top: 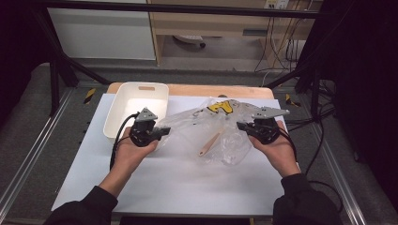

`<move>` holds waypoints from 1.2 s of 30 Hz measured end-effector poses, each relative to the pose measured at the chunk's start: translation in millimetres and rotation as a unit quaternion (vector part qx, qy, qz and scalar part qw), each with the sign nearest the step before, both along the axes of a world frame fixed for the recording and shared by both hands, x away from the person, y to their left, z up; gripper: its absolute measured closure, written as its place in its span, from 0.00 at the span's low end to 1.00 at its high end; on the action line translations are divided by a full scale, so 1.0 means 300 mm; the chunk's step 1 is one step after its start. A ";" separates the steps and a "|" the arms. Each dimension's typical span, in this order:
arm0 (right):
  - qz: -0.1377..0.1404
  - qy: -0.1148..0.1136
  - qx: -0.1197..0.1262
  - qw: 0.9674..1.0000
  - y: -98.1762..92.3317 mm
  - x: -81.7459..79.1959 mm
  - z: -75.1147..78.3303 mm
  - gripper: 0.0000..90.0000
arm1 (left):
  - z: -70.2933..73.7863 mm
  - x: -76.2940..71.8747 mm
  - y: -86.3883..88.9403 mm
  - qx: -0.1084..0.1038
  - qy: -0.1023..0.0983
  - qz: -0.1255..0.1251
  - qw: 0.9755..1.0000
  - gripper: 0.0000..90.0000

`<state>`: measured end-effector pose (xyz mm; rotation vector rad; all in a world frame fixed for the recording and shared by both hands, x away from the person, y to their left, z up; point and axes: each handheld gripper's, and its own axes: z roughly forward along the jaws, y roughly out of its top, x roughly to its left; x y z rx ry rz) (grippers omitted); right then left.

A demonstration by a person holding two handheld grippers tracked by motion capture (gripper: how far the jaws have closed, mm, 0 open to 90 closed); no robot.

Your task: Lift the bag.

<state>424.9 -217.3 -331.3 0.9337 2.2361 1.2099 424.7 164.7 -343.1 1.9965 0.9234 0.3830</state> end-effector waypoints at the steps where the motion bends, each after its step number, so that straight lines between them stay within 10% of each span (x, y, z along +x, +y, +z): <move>1: -0.001 -0.001 0.000 1.000 -0.001 0.006 0.005 1.00 | 0.004 0.003 0.002 0.001 -0.001 0.000 1.000 1.00; 36: -0.011 -0.007 0.034 0.999 0.016 0.086 0.130 1.00 | 0.100 0.050 0.086 0.002 -0.008 0.021 1.000 1.00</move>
